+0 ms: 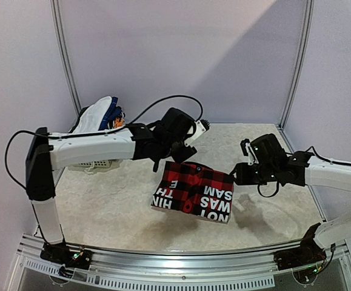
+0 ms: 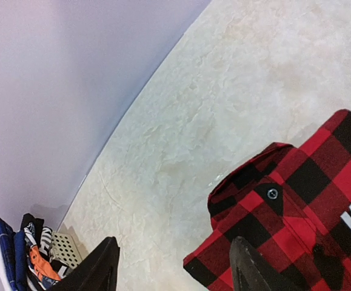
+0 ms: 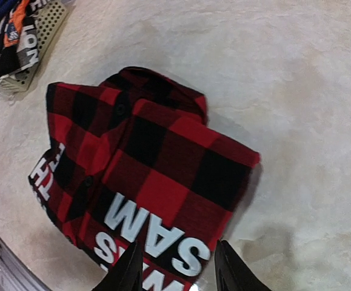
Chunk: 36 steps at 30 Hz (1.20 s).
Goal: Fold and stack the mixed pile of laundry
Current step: Fold the 2/3-rectangle-folded shirt at the center of the board.
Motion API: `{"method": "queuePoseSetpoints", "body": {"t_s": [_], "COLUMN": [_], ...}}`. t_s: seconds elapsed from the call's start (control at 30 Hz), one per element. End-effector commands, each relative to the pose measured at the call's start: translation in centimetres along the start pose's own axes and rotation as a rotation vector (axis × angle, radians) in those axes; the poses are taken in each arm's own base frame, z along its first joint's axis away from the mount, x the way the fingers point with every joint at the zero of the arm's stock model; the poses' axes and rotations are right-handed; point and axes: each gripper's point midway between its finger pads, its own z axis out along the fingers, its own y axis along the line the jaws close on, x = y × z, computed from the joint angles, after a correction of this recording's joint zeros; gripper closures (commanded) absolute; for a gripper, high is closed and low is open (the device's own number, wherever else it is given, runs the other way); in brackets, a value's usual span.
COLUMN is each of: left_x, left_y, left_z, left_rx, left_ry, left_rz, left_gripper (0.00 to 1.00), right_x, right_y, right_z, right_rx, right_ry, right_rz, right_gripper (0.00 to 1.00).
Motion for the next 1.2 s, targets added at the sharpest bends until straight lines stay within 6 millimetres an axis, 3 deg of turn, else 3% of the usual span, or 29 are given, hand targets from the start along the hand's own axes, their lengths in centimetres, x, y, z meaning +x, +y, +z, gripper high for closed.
{"method": "queuePoseSetpoints", "body": {"t_s": [0.0,0.23,0.5,0.8,1.17], "left_x": [1.2,2.7,5.4,7.5,10.5], "left_y": [-1.2,-4.7,-6.9,-6.8,-5.9], "left_z": [-1.4,-0.6,3.3,7.3,11.3], "left_rx": [0.114,0.255,0.326,0.346,0.353], "left_ry": [-0.009,0.032,0.123,0.172,0.224], "left_rz": [-0.177,-0.267,-0.333,-0.38,-0.419], "left_gripper": [0.39,0.47,0.5,0.52,0.54], "right_x": [-1.4,-1.3,-1.5,-1.4,-1.3], "right_y": [4.9,7.0,4.7,2.3,0.6], "right_z": [1.3,4.9,9.0,12.9,15.5], "right_rx": [-0.222,-0.276,-0.17,-0.132,-0.086], "right_ry": [0.019,0.087,0.148,0.216,0.258], "right_rz": [-0.025,-0.033,-0.021,0.001,0.008], "right_gripper": [0.6,0.63,0.64,0.65,0.66]}}
